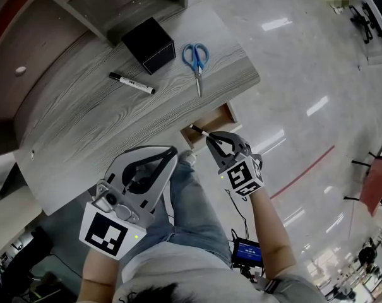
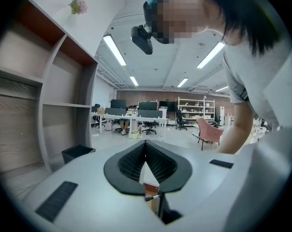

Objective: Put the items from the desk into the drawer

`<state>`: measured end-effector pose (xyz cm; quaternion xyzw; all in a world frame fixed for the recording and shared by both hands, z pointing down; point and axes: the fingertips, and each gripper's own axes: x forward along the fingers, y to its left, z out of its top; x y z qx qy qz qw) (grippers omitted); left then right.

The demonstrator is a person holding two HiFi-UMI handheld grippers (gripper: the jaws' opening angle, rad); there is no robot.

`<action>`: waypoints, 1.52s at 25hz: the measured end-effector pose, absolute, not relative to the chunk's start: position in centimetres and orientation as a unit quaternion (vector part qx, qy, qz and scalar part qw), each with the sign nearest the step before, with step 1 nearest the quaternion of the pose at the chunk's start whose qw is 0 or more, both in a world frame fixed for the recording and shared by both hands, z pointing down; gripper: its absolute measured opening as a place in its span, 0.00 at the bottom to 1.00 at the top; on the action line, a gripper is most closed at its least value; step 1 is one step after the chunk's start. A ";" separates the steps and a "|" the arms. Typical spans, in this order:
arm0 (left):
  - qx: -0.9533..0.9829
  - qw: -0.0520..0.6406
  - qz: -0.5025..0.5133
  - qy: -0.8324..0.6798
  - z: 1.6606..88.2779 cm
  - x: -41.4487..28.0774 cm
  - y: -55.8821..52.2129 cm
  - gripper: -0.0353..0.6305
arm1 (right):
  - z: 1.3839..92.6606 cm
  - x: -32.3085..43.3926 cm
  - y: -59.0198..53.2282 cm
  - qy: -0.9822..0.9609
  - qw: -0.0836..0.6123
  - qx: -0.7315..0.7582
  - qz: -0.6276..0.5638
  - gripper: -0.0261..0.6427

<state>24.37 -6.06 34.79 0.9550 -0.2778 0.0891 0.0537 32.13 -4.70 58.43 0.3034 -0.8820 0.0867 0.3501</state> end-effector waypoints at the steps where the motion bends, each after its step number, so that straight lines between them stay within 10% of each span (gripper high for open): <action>1: 0.955 0.055 0.090 -0.278 34.8 24.3 -6.1 0.06 | 58.6 32.1 -4.7 -0.881 0.353 0.303 0.087 0.11; 17: 0.957 0.048 0.086 -0.273 34.1 23.5 -6.0 0.06 | 55.8 31.4 -6.1 -0.882 0.323 0.334 0.083 0.10; 38: 0.981 -0.001 0.055 -0.185 27.9 21.0 -2.2 0.06 | 36.8 26.5 -4.9 -0.875 0.100 0.466 0.084 0.05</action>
